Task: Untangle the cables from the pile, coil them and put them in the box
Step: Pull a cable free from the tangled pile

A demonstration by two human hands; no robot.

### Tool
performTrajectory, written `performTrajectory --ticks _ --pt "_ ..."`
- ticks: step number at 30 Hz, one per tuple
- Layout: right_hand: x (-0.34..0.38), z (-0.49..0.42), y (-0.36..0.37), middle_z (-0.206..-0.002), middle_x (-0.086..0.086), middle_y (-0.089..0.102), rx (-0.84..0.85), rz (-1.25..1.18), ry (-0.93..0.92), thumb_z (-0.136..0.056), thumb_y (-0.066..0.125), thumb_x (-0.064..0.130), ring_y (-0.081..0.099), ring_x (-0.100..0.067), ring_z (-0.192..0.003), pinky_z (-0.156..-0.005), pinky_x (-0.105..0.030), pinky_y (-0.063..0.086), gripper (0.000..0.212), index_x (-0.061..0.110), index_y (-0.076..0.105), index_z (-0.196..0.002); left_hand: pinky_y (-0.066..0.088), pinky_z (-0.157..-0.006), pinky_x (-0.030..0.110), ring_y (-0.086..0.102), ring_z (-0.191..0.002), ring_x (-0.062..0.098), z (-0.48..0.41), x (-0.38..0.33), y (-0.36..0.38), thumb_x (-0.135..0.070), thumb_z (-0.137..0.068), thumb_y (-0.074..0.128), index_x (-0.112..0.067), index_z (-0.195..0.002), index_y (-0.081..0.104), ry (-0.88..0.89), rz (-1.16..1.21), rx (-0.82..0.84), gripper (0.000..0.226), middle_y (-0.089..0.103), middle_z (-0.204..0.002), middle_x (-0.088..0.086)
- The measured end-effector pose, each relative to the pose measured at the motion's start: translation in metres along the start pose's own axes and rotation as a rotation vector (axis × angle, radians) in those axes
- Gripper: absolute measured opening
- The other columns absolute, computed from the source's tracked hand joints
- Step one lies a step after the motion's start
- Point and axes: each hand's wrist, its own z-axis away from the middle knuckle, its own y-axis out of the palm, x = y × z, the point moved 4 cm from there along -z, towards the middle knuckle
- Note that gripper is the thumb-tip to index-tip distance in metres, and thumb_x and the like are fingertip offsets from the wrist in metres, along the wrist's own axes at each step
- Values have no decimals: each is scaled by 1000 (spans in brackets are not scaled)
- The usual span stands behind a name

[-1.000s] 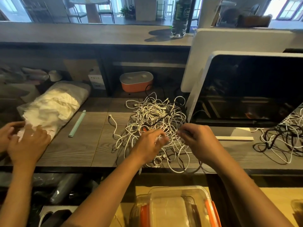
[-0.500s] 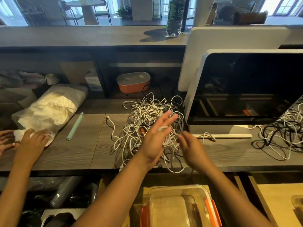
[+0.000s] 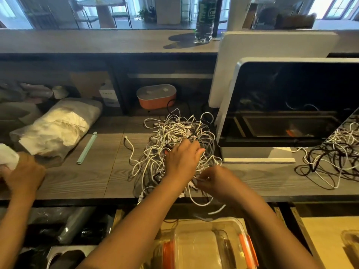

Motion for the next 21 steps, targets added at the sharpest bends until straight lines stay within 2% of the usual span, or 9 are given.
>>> performTrajectory --ticks 4,7,10,12,14,15,17,19,21 --pt "-6 6 -27 -94 6 62 13 60 71 -94 55 25 58 -8 -86 -77 -27 52 13 21 65 -102 43 -70 31 54 -88 15 -4 15 -3 -47 -97 38 -19 -105 61 -2 12 108 37 56 -101 -1" --pt "-12 10 -49 -86 8 57 -128 -190 99 -95 51 23 55 -7 -75 -61 -20 43 12 21 61 -102 46 -81 32 54 -101 17 2 25 -3 -60 -93 31 -21 -118 55 -38 65 200 53 54 -117 0" --pt "-14 12 -67 -72 3 56 -321 -561 115 -96 49 18 53 -3 -59 -51 -17 43 16 15 64 -96 43 -88 34 46 -119 20 13 22 1 -72 -83 37 -26 -138 37 -30 13 354 72 40 -135 -1" --pt "-14 12 -72 -64 5 55 -357 -655 110 -96 49 15 51 2 -49 -43 -11 36 18 13 66 -91 45 -93 38 48 -120 22 19 20 3 -62 -84 50 -27 -140 34 -26 -64 412 68 41 -136 0" --pt "-14 9 -71 -65 6 56 -351 -641 102 -96 49 15 49 -1 -54 -42 -11 36 18 15 66 -90 49 -84 34 58 -102 19 21 18 4 -31 -91 55 -25 -134 45 -34 -104 493 44 54 -122 2" --pt "-17 6 -68 -61 7 54 -359 -661 110 -96 50 16 45 -3 -53 -40 -11 35 18 15 66 -89 50 -73 30 59 -86 16 22 18 6 -17 -92 51 -25 -132 49 -87 -9 565 40 58 -113 3" --pt "-26 1 -60 -47 11 48 -411 -730 153 -97 50 17 37 -4 -48 -36 -12 30 20 14 67 -87 46 -60 23 53 -71 10 26 10 5 -6 -95 43 -27 -139 43 -261 479 702 49 57 -106 4" --pt "-34 -1 -51 -44 10 46 -492 -770 196 -97 49 19 36 -5 -47 -42 -18 29 22 14 68 -88 51 -75 24 58 -95 14 26 -3 -7 -2 -97 41 -24 -147 27 -438 1124 609 56 54 -124 7" --pt "-36 -5 -36 -54 4 48 -500 -766 212 -98 46 21 37 -9 -49 -45 -24 28 24 14 68 -92 44 -98 36 50 -123 21 26 -14 -19 -2 -98 37 -16 -146 27 -523 1609 450 52 50 -138 5"
